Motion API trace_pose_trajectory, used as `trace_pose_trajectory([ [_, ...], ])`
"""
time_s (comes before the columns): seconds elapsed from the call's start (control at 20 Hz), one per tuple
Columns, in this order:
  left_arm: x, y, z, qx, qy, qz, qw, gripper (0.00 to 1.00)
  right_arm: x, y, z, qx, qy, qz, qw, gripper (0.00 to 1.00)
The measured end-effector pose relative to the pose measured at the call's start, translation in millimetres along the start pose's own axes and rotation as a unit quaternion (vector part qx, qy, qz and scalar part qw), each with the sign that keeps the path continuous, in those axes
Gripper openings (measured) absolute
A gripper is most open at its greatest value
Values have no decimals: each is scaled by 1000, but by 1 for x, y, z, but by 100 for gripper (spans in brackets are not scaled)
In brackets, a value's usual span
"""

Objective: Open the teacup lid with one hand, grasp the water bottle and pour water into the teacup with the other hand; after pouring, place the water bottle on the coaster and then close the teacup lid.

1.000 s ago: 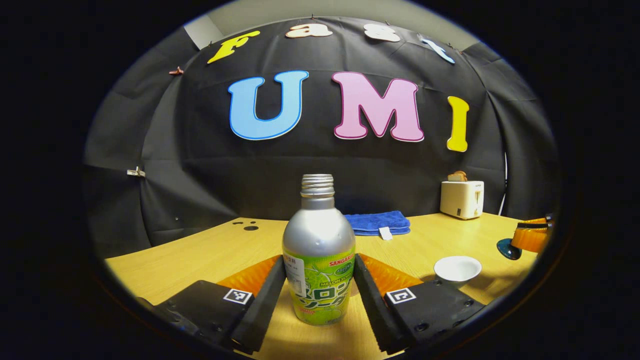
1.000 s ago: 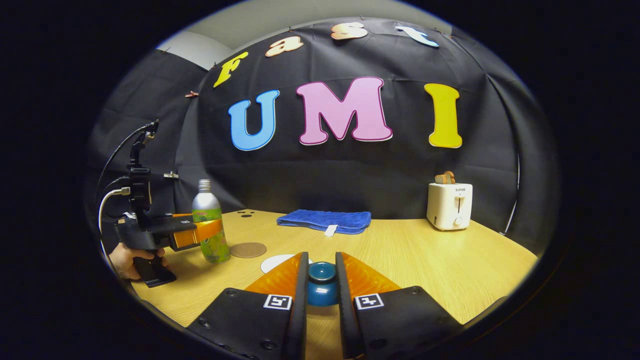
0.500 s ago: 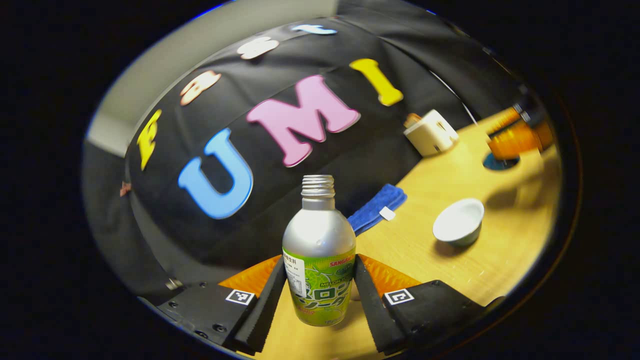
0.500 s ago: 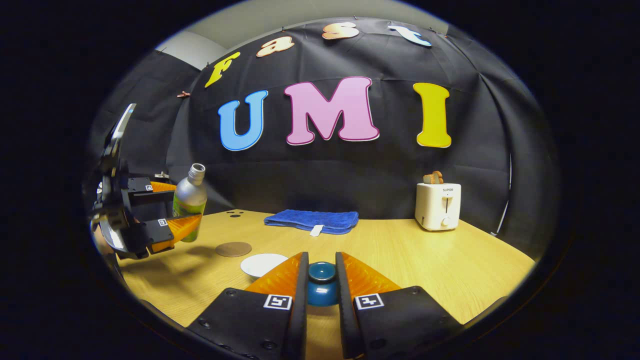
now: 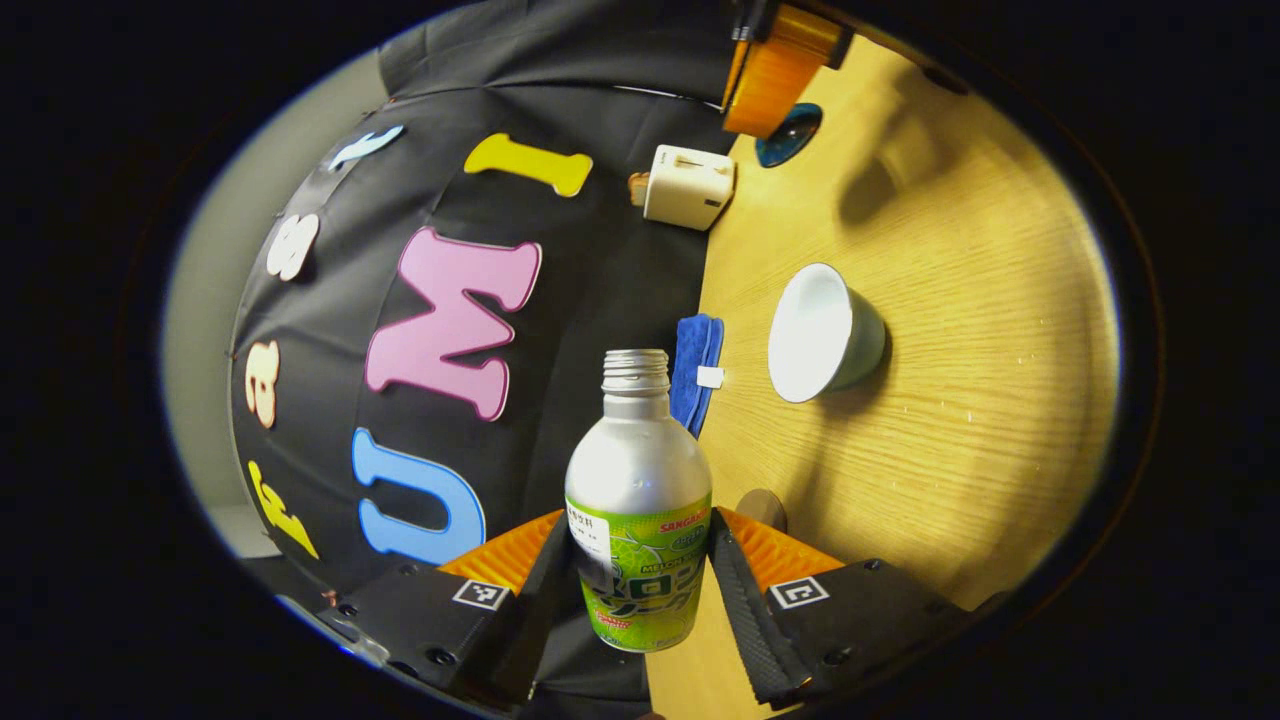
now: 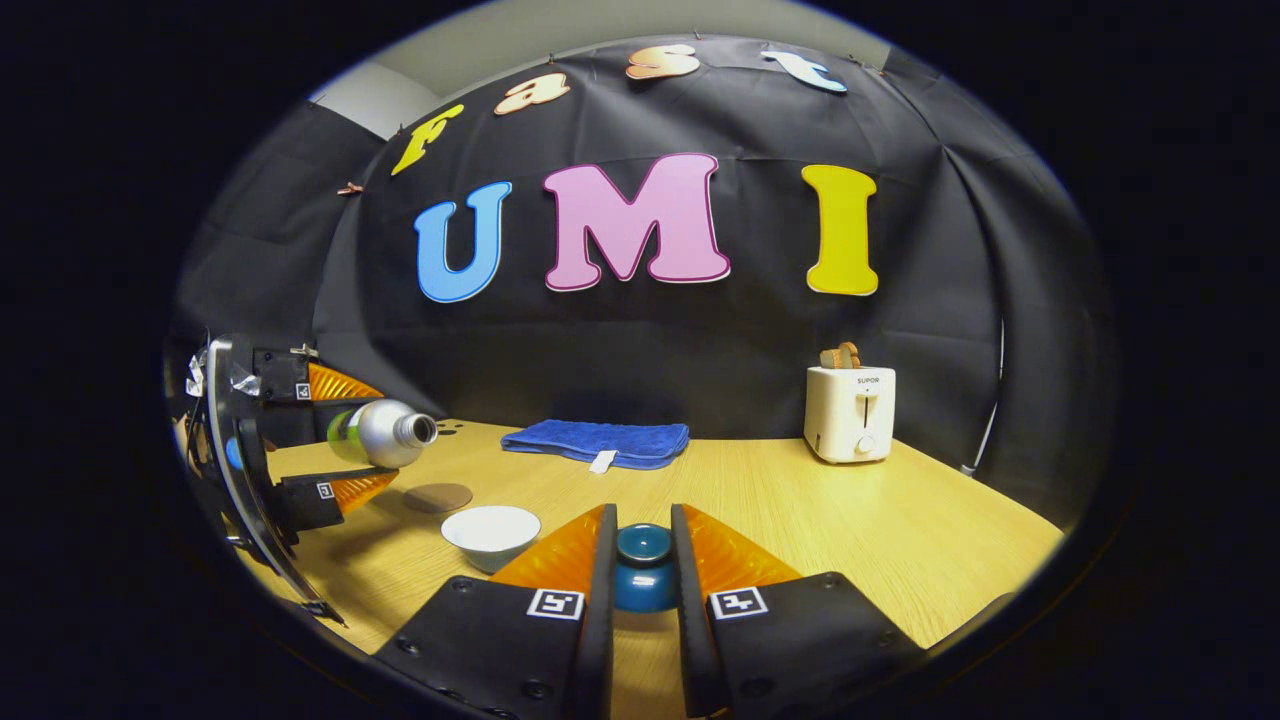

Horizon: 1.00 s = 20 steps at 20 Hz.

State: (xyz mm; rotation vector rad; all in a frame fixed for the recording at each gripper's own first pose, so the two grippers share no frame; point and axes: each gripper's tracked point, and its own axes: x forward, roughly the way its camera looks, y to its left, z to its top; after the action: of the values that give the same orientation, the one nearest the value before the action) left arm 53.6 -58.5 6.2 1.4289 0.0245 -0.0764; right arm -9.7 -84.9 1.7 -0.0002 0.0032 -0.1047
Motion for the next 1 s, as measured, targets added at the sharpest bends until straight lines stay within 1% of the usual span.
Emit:
trace_pose_trajectory([
  [0.15,9,-1,3,53,0,-1,999,79,0,0,0,0,0,2,1000,31],
  [0.2,9,-2,3,73,0,2,997,80,0,1,0,0,0,2,1000,36],
  [0.25,10,-2,2,92,0,3,996,80,0,1,0,0,0,2,1000,36],
  [0.3,10,-4,3,107,-1,3,994,79,0,1,0,0,0,2,1000,31],
  [0.45,15,-4,2,141,-4,-2,990,80,0,1,0,0,0,2,1000,31],
  [0.65,16,2,6,185,-9,2,983,80,0,0,0,0,0,2,1000,31],
  [0.8,22,4,10,221,-15,1,975,80,0,0,-1,0,0,4,1000,31],
  [1.0,25,5,14,252,-17,2,967,81,0,1,0,0,1,5,1000,31],
])
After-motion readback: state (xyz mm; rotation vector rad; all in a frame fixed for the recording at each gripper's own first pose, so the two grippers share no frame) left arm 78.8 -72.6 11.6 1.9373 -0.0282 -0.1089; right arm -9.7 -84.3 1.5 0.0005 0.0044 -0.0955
